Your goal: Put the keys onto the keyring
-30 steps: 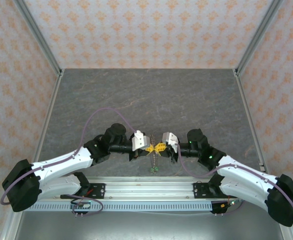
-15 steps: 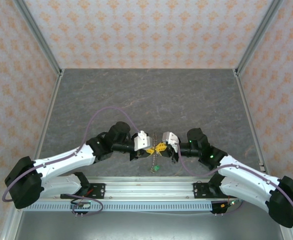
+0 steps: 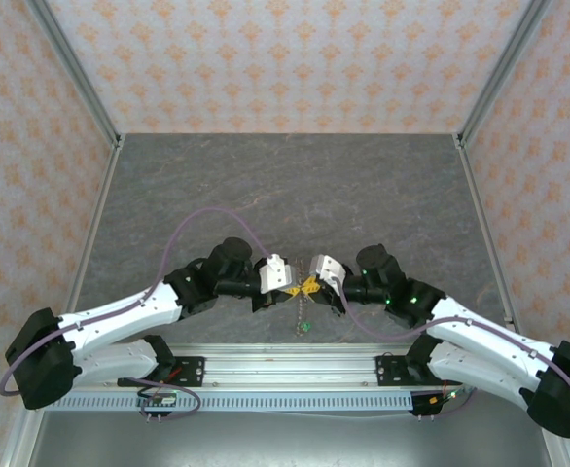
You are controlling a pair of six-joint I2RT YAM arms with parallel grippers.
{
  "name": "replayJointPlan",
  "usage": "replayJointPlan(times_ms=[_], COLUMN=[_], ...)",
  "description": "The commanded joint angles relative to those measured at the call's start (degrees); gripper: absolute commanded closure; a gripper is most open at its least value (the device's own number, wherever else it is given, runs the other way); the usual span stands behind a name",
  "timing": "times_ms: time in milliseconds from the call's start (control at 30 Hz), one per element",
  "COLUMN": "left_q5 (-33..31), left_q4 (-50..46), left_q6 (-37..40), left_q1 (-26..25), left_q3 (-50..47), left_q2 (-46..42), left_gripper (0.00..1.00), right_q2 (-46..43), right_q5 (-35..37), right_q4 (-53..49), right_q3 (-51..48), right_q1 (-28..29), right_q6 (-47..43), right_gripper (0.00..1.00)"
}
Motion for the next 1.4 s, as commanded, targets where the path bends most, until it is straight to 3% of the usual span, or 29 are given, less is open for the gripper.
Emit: replayJointPlan(times_ms=[0, 100, 200, 500, 733, 1100, 1367], left_q5=[1.5, 2.7, 4.7, 6.8, 3.9, 0.9, -4.9], left_q4=[8.2, 11.6, 14.6, 17.4, 8.9, 3.8, -0.8], left_q6=[-3.9, -5.2, -5.8, -5.8, -2.7, -1.4, -0.2], left_q1=[-0.4, -0.5, -0.5, -0.5, -0.5, -0.4, -0.7], left_q3=[-2.3, -3.1, -4.1, -4.4, -1.3, 0.7, 2.2], left_q2=[-0.8, -0.7, -0.8, 0.9, 2.1, 3.2, 3.6], left_gripper=[1.00, 1.00, 1.00, 1.00, 1.00, 0.89, 0.92], right_q2=[-0.4, -0.2, -0.2, -0.8, 0.2, 0.2, 0.0], right_q5=[1.1, 2.5, 2.9, 1.4, 1.7, 0.7, 0.9], right_q4=[9.0, 16.3, 18.5, 23.3, 18.9, 15.5, 6.0], right_q3=[-2.7, -6.7, -8.5, -10.9, -7.7, -4.9, -0.1], right_q1=[0.4, 0.4, 0.4, -0.1, -0.2, -0.2, 0.6], right_q6=[0.4, 3.5, 4.8, 7.3, 4.7, 3.1, 0.3], right_gripper=[0.94, 0.82, 0.81, 0.96, 1.00, 1.00, 1.00])
